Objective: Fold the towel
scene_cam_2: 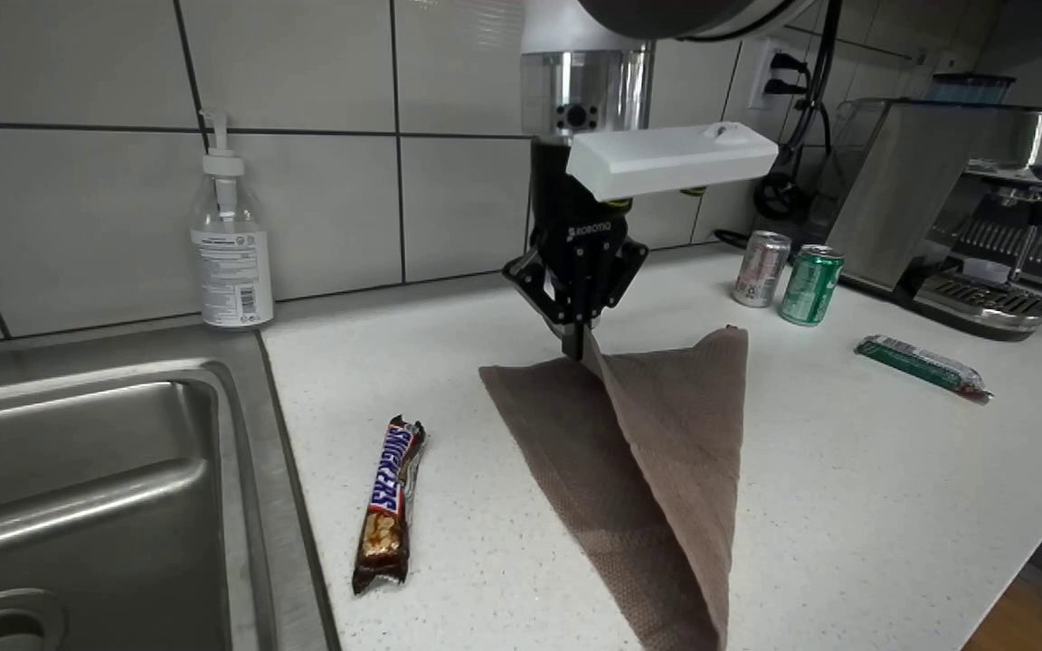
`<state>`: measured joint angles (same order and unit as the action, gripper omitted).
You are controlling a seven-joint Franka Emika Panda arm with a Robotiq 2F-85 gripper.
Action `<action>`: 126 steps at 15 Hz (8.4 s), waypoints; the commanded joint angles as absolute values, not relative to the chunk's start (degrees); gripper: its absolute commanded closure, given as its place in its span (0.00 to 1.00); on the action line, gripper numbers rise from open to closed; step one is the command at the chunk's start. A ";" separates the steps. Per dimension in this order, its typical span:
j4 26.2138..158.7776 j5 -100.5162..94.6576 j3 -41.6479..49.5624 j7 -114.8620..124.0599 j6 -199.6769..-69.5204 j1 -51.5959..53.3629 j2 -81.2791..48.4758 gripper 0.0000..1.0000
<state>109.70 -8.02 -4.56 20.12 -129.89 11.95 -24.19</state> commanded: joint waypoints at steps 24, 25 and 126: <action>103.20 -9.32 -3.02 18.03 -126.30 14.55 -31.67 0.99; 103.07 -9.37 -2.94 18.02 -126.28 14.58 -31.79 0.99; 101.24 13.12 9.03 34.47 -125.68 -2.87 -35.83 0.00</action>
<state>103.19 12.42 8.99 33.13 -127.17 -2.26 -35.02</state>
